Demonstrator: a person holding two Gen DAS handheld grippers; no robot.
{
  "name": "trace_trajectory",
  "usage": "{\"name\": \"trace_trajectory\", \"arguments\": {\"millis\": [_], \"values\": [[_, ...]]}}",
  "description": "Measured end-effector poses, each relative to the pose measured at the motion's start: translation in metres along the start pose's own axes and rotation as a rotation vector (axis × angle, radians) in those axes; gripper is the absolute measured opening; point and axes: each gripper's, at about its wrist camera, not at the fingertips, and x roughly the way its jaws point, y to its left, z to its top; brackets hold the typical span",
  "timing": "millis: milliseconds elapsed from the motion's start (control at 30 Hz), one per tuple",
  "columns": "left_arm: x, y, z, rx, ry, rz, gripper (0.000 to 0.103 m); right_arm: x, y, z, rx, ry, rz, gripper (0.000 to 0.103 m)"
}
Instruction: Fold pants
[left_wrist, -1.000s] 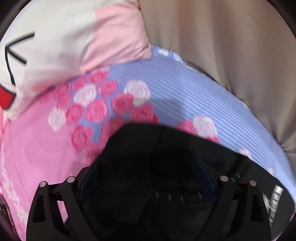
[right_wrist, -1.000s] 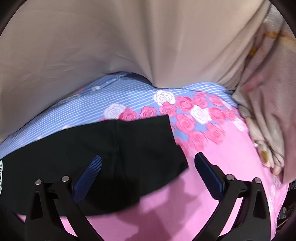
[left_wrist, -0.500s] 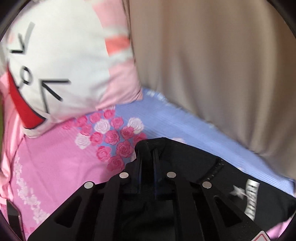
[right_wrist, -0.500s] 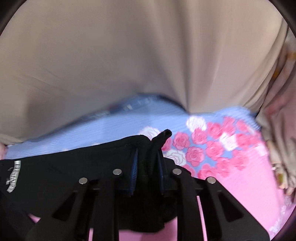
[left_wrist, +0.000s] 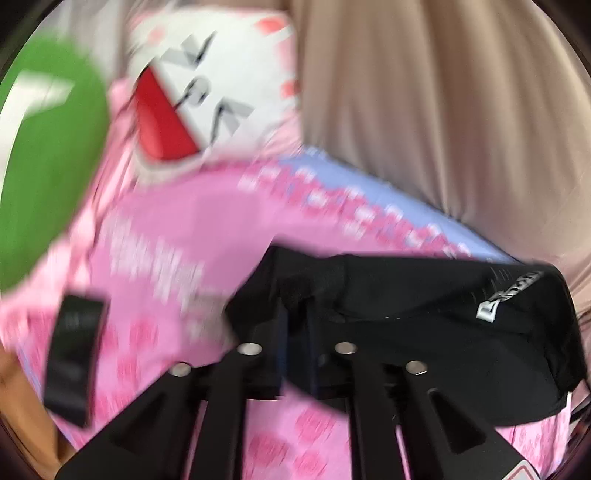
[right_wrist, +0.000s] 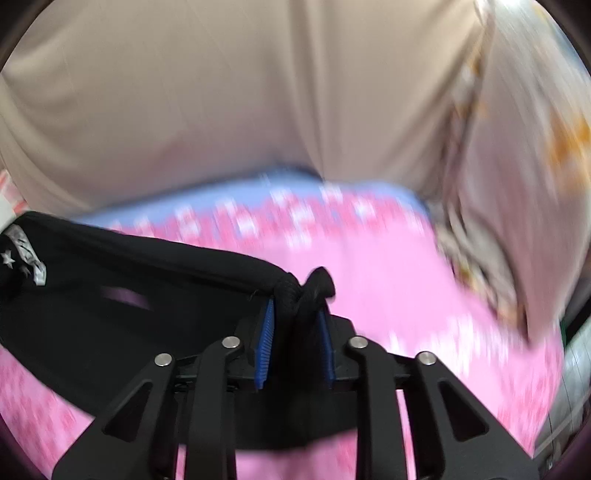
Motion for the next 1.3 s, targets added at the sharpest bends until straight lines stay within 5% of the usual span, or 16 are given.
{"name": "trace_trajectory", "arguments": {"millis": [100,233,500,567,600,667,833,867,900,933,967,1100,1167,1200,1300], "values": [[-0.010,0.031,-0.035,-0.178,-0.039,-0.080,0.055,-0.014,-0.006,-0.029,0.039,-0.001,-0.020,0.050],[-0.022,0.040,-0.059,-0.332,-0.054,-0.237,0.070,-0.052,-0.004,-0.051,0.082,-0.063,0.008,0.080],[0.042,0.022,-0.064,-0.491,0.129,-0.344,0.078,-0.060,0.022,-0.069,0.203,-0.024,0.204,0.088],[0.057,0.020,-0.061,-0.505,0.156,-0.344,0.066,-0.054,0.026,-0.065,0.229,-0.007,0.236,0.088],[0.060,0.019,-0.058,-0.503,0.164,-0.344,0.037,-0.048,0.026,-0.060,0.248,0.003,0.262,0.088],[0.063,0.018,-0.050,-0.489,0.196,-0.335,0.011,-0.036,0.023,-0.051,0.291,0.029,0.291,0.089],[0.044,0.031,-0.027,-0.469,0.183,-0.347,0.003,0.008,-0.009,-0.029,0.524,0.086,0.355,0.089],[0.041,0.031,-0.022,-0.455,0.175,-0.338,0.003,0.018,-0.014,-0.026,0.566,0.089,0.377,0.088],[0.038,0.030,-0.014,-0.441,0.169,-0.332,0.003,0.032,-0.015,-0.018,0.572,0.105,0.389,0.064],[0.036,0.029,-0.004,-0.425,0.166,-0.319,0.003,0.039,-0.011,-0.008,0.541,0.127,0.359,0.023],[0.034,0.026,0.006,-0.407,0.163,-0.313,0.002,0.040,-0.007,0.005,0.503,0.131,0.313,0.014],[0.010,0.005,0.058,-0.280,0.076,-0.288,0.002,-0.035,0.002,0.066,0.407,-0.143,0.396,0.010],[-0.003,-0.007,0.075,-0.183,0.013,-0.249,0.003,-0.061,0.001,0.074,0.341,-0.203,0.387,0.010],[-0.003,-0.010,0.075,-0.140,0.000,-0.211,0.003,-0.060,-0.003,0.068,0.309,-0.183,0.346,0.010],[0.026,0.003,0.054,-0.098,0.066,-0.149,0.003,-0.005,-0.021,0.016,0.273,0.059,0.235,0.010]]}}
